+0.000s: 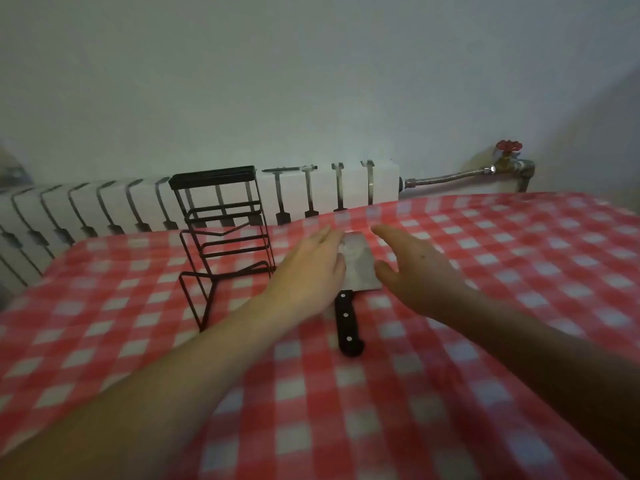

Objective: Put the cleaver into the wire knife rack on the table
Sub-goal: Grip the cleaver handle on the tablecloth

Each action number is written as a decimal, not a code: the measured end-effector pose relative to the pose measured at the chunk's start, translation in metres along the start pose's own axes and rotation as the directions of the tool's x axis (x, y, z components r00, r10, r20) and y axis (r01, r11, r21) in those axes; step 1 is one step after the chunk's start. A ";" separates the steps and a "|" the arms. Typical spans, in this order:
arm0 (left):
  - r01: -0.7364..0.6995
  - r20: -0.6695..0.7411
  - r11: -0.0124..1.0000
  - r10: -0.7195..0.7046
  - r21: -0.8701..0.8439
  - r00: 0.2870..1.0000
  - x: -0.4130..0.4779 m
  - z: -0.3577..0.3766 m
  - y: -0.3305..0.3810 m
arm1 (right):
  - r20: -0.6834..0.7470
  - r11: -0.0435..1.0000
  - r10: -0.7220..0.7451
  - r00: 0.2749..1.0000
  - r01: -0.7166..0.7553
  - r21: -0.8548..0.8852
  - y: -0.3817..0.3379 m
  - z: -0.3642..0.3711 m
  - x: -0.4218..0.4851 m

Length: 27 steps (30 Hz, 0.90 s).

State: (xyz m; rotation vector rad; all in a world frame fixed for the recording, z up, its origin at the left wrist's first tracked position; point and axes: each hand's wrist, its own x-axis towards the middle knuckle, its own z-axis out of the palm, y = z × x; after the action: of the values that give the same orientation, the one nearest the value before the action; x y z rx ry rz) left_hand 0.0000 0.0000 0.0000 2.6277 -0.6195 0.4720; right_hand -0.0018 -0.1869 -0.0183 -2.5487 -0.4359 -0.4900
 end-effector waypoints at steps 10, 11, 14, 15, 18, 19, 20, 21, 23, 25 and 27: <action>0.004 0.102 0.996 -0.014 0.090 0.995 -0.012 0.019 -0.012 | 0.084 0.997 0.075 0.994 -0.076 0.014 0.007 0.020 -0.011; 0.001 0.107 0.996 -0.011 0.092 0.994 -0.013 0.021 -0.013 | 0.093 0.996 0.081 0.992 -0.084 0.028 0.007 0.022 -0.011; -0.004 0.106 0.997 -0.004 0.076 0.994 -0.016 0.028 -0.018 | 0.103 0.994 0.087 0.991 -0.093 0.055 0.007 0.027 -0.012; -0.007 0.099 0.998 0.000 0.070 0.995 -0.016 0.030 -0.020 | 0.104 0.994 0.092 0.990 -0.098 0.051 0.008 0.029 -0.012; -0.028 0.087 0.997 0.022 0.071 0.996 -0.018 0.036 -0.022 | 0.118 0.995 0.089 0.989 -0.092 0.026 0.011 0.033 -0.014; -0.030 0.086 0.997 0.024 0.065 0.996 -0.019 0.039 -0.023 | 0.123 0.996 0.081 0.989 -0.084 0.017 0.012 0.035 -0.015; -0.028 0.091 0.998 0.023 0.060 0.996 -0.020 0.040 -0.023 | 0.128 0.997 0.075 0.989 -0.078 0.015 0.013 0.037 -0.017; -0.025 0.095 0.998 0.020 0.052 0.995 -0.021 0.042 -0.024 | 0.129 0.997 0.071 0.989 -0.074 0.017 0.013 0.039 -0.018; -0.013 0.101 0.999 0.009 0.034 0.995 -0.023 0.044 -0.027 | 0.129 0.998 0.062 0.990 -0.066 0.023 0.013 0.042 -0.019; -0.003 0.102 1.000 0.001 0.021 0.995 -0.025 0.045 -0.030 | 0.135 0.998 0.055 0.989 -0.059 0.025 0.013 0.044 -0.020; 0.008 0.112 1.000 -0.008 0.002 0.994 -0.027 0.045 -0.031 | 0.139 0.998 0.054 0.989 -0.057 0.013 0.014 0.046 -0.021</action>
State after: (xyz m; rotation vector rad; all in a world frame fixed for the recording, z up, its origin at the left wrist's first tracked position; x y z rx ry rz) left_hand 0.0029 0.0143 -0.0593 2.6714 -0.6439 0.3239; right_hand -0.0028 -0.1780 -0.0700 -2.5805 -0.4152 -0.2884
